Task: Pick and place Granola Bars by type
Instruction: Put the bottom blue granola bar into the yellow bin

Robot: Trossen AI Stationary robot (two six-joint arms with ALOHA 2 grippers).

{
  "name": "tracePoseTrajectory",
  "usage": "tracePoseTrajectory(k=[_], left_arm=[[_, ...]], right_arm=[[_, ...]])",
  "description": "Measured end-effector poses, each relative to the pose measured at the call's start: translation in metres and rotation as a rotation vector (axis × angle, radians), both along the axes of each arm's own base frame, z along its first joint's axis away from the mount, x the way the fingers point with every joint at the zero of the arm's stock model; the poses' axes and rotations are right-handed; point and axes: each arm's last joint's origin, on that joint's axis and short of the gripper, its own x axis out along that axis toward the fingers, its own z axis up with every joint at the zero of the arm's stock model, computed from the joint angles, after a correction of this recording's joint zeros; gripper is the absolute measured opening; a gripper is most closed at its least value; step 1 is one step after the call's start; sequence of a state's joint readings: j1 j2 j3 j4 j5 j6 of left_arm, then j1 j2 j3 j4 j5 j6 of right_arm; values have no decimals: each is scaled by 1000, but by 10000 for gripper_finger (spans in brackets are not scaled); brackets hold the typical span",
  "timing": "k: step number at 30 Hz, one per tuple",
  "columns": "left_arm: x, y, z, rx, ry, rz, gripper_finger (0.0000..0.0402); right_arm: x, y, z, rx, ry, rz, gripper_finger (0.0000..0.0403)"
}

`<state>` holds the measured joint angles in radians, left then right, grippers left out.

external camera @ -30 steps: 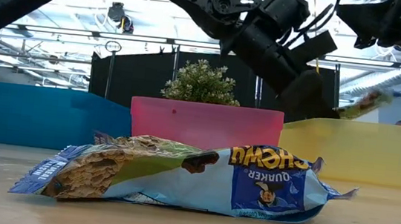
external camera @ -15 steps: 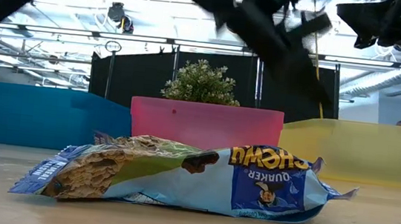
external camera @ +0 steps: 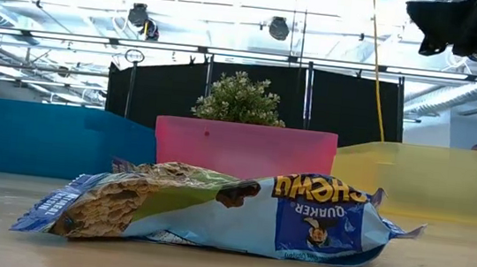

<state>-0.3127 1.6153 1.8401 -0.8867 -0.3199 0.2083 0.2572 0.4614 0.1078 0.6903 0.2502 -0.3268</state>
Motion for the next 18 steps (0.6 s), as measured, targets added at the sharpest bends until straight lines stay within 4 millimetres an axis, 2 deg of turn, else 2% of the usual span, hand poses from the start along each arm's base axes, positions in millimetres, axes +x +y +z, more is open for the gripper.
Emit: tracePoseTrajectory(k=[2,5,8,11,15,18], left_arm=[[-26,-7,-7,-22,-29,10,10],[-64,-9,-28,-46,-100,40,5],[-107,-4,-61,-56,-173,98,8],[-142,1,-105,-123,-263,80,4],[-176,11,-151,-262,-442,51,4],[-188,17,-190,-270,-480,49,4]], right_arm=[[0,2,0,2,-5,62,0],[-1,3,2,26,-23,130,0],[0,4,-1,46,4,141,0],[3,4,-9,22,85,136,0],[6,5,-14,12,137,136,0],[8,6,-16,24,151,138,0]])
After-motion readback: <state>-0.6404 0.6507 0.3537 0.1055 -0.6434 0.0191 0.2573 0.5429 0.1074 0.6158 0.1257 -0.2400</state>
